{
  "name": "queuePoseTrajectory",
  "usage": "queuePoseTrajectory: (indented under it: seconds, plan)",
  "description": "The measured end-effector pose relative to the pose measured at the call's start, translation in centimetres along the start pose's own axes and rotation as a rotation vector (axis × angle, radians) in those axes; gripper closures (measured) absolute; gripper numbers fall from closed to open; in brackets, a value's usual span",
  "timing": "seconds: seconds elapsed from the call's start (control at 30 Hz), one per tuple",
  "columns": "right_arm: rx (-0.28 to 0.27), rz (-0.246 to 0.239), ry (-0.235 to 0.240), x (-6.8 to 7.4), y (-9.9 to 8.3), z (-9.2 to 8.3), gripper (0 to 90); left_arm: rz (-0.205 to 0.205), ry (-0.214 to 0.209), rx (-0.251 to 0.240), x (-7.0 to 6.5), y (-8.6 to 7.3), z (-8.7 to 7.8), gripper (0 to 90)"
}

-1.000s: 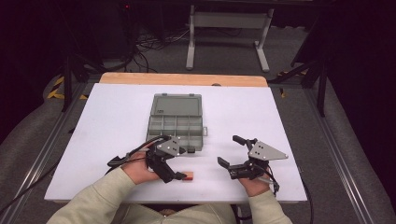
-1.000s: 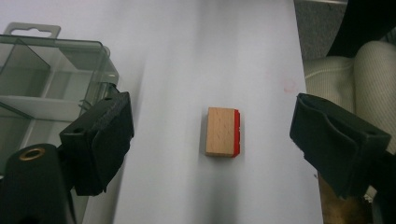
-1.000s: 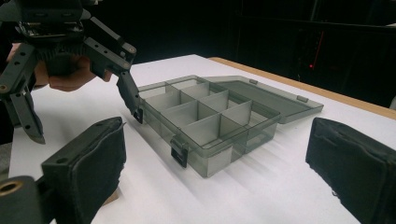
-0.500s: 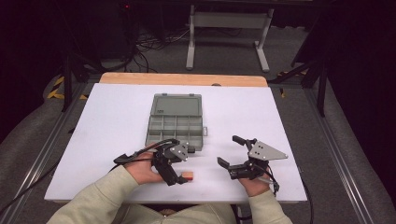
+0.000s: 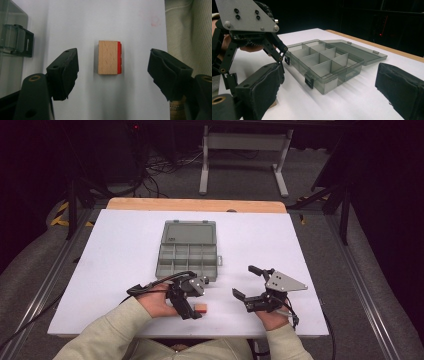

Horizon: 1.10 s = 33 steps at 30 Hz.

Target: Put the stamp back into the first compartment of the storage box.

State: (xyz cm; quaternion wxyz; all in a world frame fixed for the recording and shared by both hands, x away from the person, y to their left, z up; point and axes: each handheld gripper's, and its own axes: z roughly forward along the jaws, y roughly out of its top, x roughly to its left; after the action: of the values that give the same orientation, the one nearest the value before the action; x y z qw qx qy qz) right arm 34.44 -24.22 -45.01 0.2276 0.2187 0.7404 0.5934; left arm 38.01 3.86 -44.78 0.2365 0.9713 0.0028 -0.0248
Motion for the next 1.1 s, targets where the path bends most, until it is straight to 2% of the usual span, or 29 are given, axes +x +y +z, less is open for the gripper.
queuePoseTrajectory:
  seconds: [0.33, 0.73, 1.1]
  plan:
    - [0.004, -0.005, -0.002, 0.0, 0.0, 0.0, 6.7, 0.023, 0.019, 0.03, -0.1, 0.3, 0.8, 40.3]
    - [0.011, -0.007, -0.003, 0.0, -0.1, 0.1, 7.6, 0.052, 0.036, 0.05, -0.1, 0.5, 1.3, 62.1]
    - [0.014, -0.008, -0.001, 0.0, -0.1, 0.1, 7.8, 0.049, 0.038, 0.058, -0.1, 0.5, 1.5, 65.9]
